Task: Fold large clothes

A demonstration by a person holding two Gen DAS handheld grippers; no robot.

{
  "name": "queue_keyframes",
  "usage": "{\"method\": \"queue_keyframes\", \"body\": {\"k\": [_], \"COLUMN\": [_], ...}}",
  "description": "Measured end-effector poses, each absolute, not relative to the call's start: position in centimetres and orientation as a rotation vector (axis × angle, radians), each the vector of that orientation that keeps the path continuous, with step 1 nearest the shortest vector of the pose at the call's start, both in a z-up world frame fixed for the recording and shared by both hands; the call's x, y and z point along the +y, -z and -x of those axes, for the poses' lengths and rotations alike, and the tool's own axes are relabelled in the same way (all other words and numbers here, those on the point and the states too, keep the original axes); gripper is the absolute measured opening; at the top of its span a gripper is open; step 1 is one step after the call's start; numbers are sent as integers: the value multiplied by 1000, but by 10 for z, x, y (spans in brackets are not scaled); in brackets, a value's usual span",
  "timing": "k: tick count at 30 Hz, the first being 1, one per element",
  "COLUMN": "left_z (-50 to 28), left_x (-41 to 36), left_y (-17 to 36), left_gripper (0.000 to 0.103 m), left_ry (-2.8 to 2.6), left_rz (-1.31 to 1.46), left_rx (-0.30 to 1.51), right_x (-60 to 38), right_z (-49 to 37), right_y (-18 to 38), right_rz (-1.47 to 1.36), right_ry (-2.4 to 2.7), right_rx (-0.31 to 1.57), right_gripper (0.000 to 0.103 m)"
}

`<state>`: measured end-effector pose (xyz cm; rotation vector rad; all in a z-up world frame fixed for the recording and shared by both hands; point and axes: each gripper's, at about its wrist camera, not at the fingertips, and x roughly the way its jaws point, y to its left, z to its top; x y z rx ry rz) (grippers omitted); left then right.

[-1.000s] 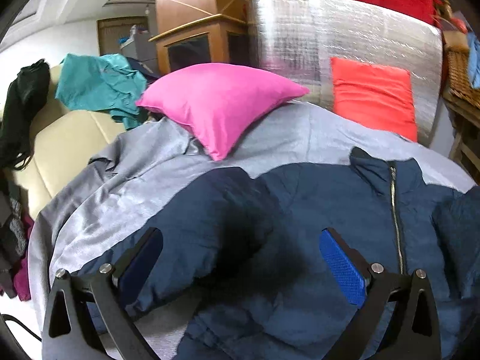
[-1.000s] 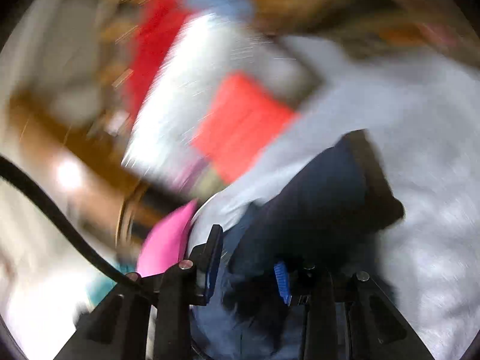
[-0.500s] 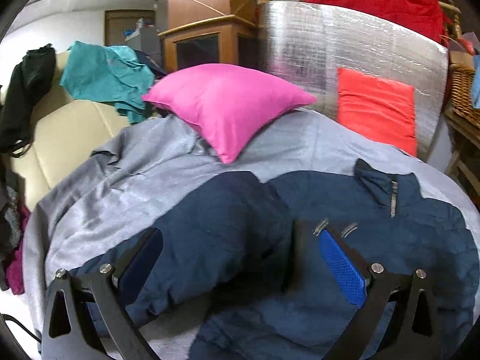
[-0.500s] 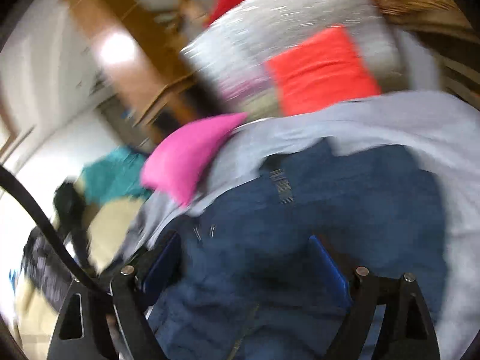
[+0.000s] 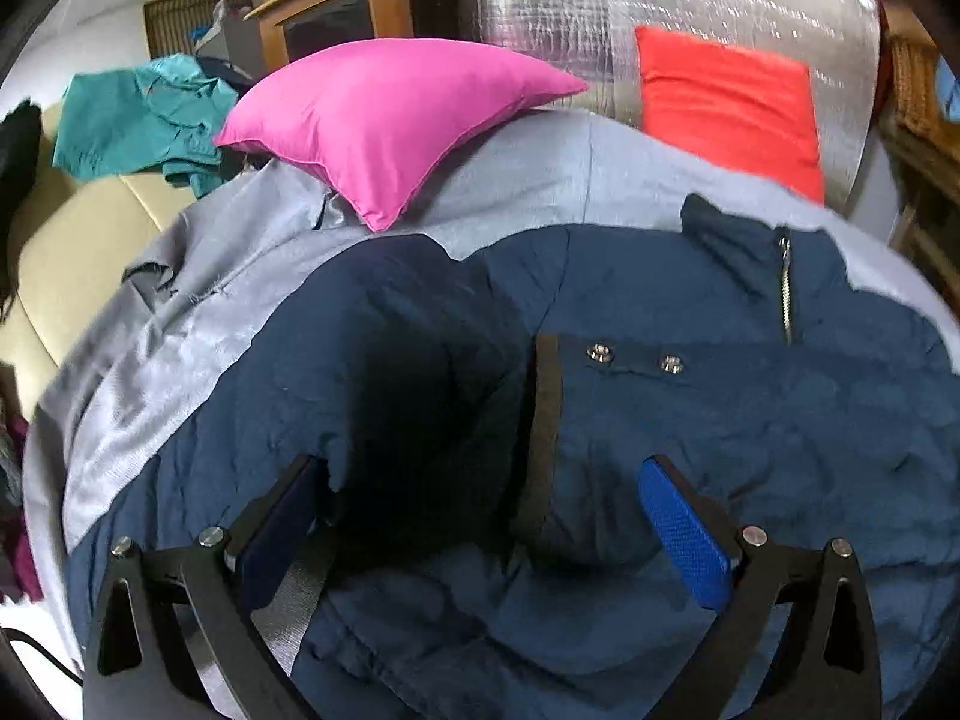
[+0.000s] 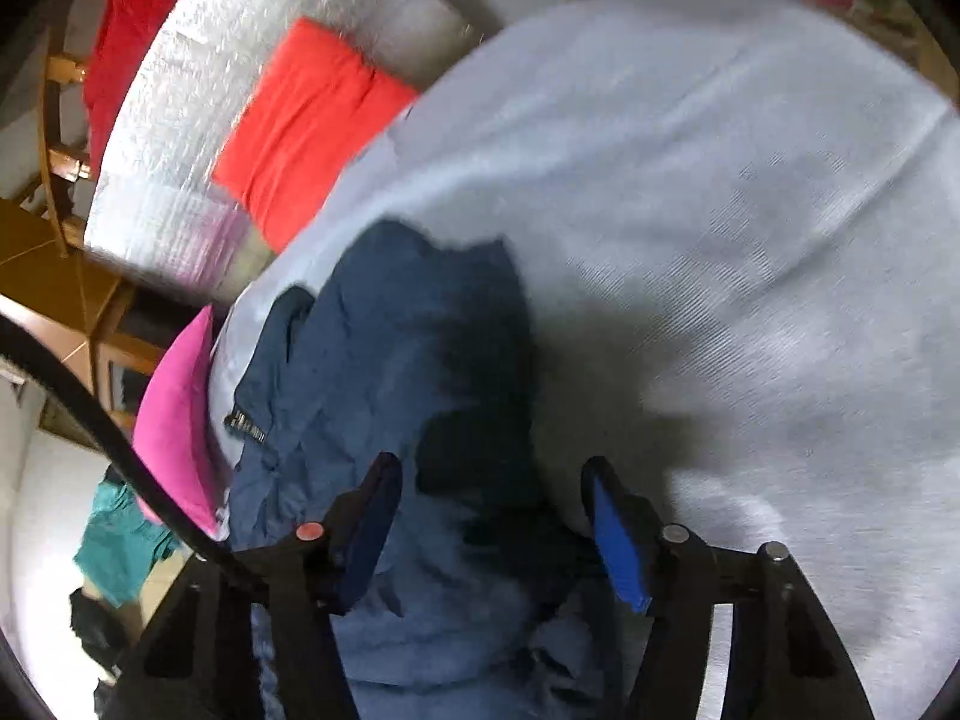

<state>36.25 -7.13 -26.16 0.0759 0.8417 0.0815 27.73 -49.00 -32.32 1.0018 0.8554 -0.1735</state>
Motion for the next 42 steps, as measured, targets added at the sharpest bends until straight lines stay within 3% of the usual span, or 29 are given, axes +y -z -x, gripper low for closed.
{"method": "queue_keyframes", "body": {"k": [2, 6, 9, 10, 12, 15, 17, 19, 30, 37, 42], "left_z": [-365, -372, -371, -370, -366, -355, -345, -333, -245, -199, -211], "left_x": [-74, -79, -77, -75, -71, -57, -41, -20, 144, 221, 229], "left_y": [268, 282, 281, 279, 272, 255, 241, 229, 227, 277, 309], "left_gripper": [103, 103, 103, 103, 103, 103, 103, 103, 103, 102, 97], "left_ry": [-92, -130, -114, -103, -79, -37, -31, -38, -259, -516, -532], "left_rz": [-109, -211, -200, -185, -154, -85, -37, 16, 523, 902, 1023], "left_rx": [868, 914, 922, 924, 919, 884, 843, 803, 709, 756, 829], "right_x": [-478, -463, -461, -459, -461, -463, -462, -456, -400, -374, -370], "right_z": [-285, -283, -281, -288, -289, -280, -266, -260, -226, -219, -218], "right_y": [320, 299, 292, 303, 312, 288, 268, 254, 226, 223, 219], "right_rz": [-907, -794, -731, -731, -750, -725, -714, -702, -640, -586, -571], "right_ry": [206, 253, 275, 281, 297, 343, 365, 368, 75, 18, 16], "right_rx": [875, 816, 823, 894, 934, 875, 783, 723, 643, 632, 602], "right_gripper": [41, 35, 43, 52, 53, 55, 71, 74, 74, 74, 74]}}
